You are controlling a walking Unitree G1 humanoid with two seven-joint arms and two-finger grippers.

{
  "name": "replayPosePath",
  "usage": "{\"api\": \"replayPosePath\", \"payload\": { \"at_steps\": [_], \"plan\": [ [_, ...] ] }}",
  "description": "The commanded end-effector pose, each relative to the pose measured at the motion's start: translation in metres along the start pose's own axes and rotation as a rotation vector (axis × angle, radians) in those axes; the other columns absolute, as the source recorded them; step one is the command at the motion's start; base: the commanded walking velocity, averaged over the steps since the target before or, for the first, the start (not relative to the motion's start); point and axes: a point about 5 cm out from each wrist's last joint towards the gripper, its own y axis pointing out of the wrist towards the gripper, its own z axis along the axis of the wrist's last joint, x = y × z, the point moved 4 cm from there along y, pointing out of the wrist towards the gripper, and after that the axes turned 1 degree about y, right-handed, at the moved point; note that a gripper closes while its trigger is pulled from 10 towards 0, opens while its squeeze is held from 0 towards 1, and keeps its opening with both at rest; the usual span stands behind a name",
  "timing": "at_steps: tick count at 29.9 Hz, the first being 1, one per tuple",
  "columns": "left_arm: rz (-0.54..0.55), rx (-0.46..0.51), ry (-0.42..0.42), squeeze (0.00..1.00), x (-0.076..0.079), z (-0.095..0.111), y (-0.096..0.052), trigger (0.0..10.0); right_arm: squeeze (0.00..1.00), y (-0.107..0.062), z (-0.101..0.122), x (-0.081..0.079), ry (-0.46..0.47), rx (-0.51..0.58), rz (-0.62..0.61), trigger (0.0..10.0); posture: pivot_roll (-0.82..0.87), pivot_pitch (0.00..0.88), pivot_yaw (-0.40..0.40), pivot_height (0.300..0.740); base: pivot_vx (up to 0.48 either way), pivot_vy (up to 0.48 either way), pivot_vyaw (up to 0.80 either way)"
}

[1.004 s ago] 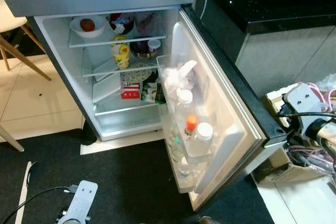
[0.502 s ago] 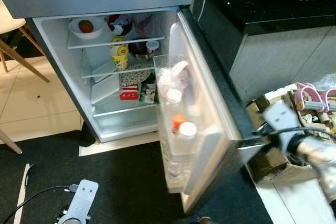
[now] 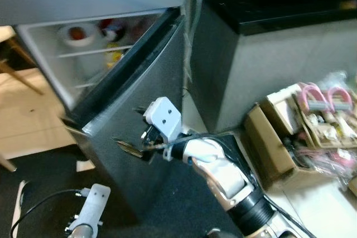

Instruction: Restocking fridge

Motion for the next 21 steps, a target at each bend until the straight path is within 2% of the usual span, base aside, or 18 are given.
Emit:
{"api": "replayPosePath", "payload": {
  "at_steps": [1,2,3,4,5,7,8,13,14,16,17,18,19,21],
  "plan": [
    [0.017,-0.008,-0.008,0.0,-0.007,-0.003,0.0,10.0,0.0,0.009,0.012,0.008,-0.029,0.011,-0.032,10.0,0.03,0.058,-0.047,0.706,0.0,0.0,0.0],
    [0.018,-0.021,-0.004,0.0,-0.008,-0.008,-0.001,10.0,0.0,-0.005,-0.012,0.028,-0.063,-0.079,-0.116,10.0,0.02,0.062,-0.05,0.706,0.0,0.0,0.0],
    [0.014,-0.05,0.008,0.0,-0.006,-0.019,-0.004,10.0,0.0,-0.038,-0.053,0.053,-0.076,-0.231,-0.237,10.0,0.01,0.064,-0.056,0.706,0.0,0.0,0.0],
    [0.014,-0.05,0.008,0.0,-0.006,-0.019,-0.004,10.0,0.0,-0.038,-0.053,0.053,-0.076,-0.231,-0.237,10.0,0.01,0.064,-0.056,0.706,0.0,0.0,0.0],
    [0.006,-0.068,0.013,0.0,-0.002,-0.026,-0.007,10.0,0.0,-0.071,-0.087,0.063,-0.074,-0.349,-0.302,10.0,0.0,0.066,-0.063,0.706,0.0,0.0,0.0],
    [0.001,-0.073,0.015,0.0,0.001,-0.028,-0.007,10.0,0.0,-0.091,-0.108,0.065,-0.074,-0.42,-0.324,10.0,-0.01,0.066,-0.065,0.706,0.0,0.0,0.0],
    [0.001,-0.073,0.015,0.0,0.001,-0.028,-0.007,10.0,0.0,-0.091,-0.108,0.065,-0.074,-0.42,-0.324,10.0,-0.01,0.066,-0.065,0.706,0.0,0.0,0.0],
    [-0.008,-0.035,-0.021,0.0,0.01,-0.012,-0.004,10.0,0.0,-0.172,-0.18,0.069,-0.029,-0.689,-0.453,10.0,0.0,0.063,-0.079,0.706,0.0,0.0,0.0],
    [-0.008,-0.035,-0.021,0.0,0.01,-0.012,-0.004,10.0,0.0,-0.172,-0.18,0.069,-0.029,-0.689,-0.453,10.0,0.0,0.063,-0.079,0.706,0.0,0.0,0.0],
    [-0.008,-0.027,-0.026,0.0,0.01,-0.008,-0.003,10.0,0.0,-0.196,-0.198,0.073,-0.015,-0.769,-0.521,10.0,-0.01,0.063,-0.079,0.706,0.0,0.0,0.0],
    [-0.008,-0.027,-0.026,0.0,0.01,-0.008,-0.003,10.0,0.0,-0.196,-0.198,0.073,-0.015,-0.769,-0.521,10.0,-0.01,0.063,-0.079,0.706,0.0,0.0,0.0],
    [-0.008,-0.027,-0.026,0.0,0.01,-0.008,-0.003,10.0,0.0,-0.208,-0.206,0.074,0.009,-0.798,-0.563,10.0,-0.01,0.062,-0.078,0.706,0.0,0.0,0.0],
    [-0.008,-0.027,-0.026,0.0,0.01,-0.008,-0.003,10.0,0.0,-0.208,-0.206,0.074,0.009,-0.798,-0.563,10.0,-0.01,0.062,-0.078,0.706,0.0,0.0,0.0],
    [-0.008,-0.03,-0.018,0.0,0.01,-0.01,-0.004,10.0,0.0,-0.237,-0.223,0.071,0.031,-0.873,-0.646,10.0,-0.01,0.062,-0.077,0.706,0.0,0.0,0.0]
  ]
}}
